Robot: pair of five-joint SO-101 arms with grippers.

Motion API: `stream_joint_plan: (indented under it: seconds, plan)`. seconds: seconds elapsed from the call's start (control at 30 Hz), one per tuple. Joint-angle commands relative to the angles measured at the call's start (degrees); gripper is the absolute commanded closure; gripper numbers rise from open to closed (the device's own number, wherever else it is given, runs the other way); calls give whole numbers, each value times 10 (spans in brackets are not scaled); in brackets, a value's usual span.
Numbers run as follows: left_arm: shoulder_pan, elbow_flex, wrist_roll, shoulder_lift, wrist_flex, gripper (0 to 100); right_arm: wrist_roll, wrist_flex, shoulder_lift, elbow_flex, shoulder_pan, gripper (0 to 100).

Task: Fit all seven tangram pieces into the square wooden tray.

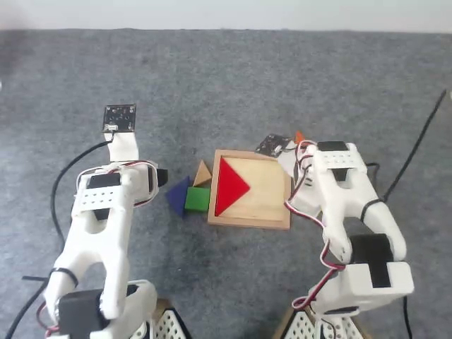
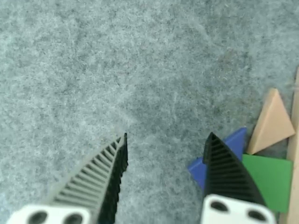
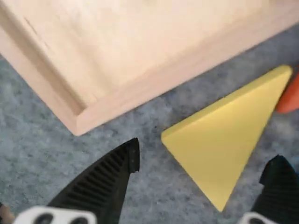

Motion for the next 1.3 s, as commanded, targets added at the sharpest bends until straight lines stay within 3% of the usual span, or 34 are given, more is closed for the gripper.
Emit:
stream_joint_plan:
  seconds: [0.0,0.17,0.67,0.8,0.93,1.27]
  plan:
    - [-3,-15,4,-4,2,744,6,-23,-30,-2,-2,586]
    - [-3,-15,4,-4,4,744,-36,-47,-29,0,3,586]
    - [-4,-15,4,-4,4,744,-40,-29,77,-61,35,594]
    - [-4,-15,4,-4,4,744,-103,-21,76,-61,34,713]
    - [-4,-15,4,-4,4,744,-112,3,80,-63,25,842]
    - [-4,-15,4,-4,4,744,-135,4,74,-69,24,873]
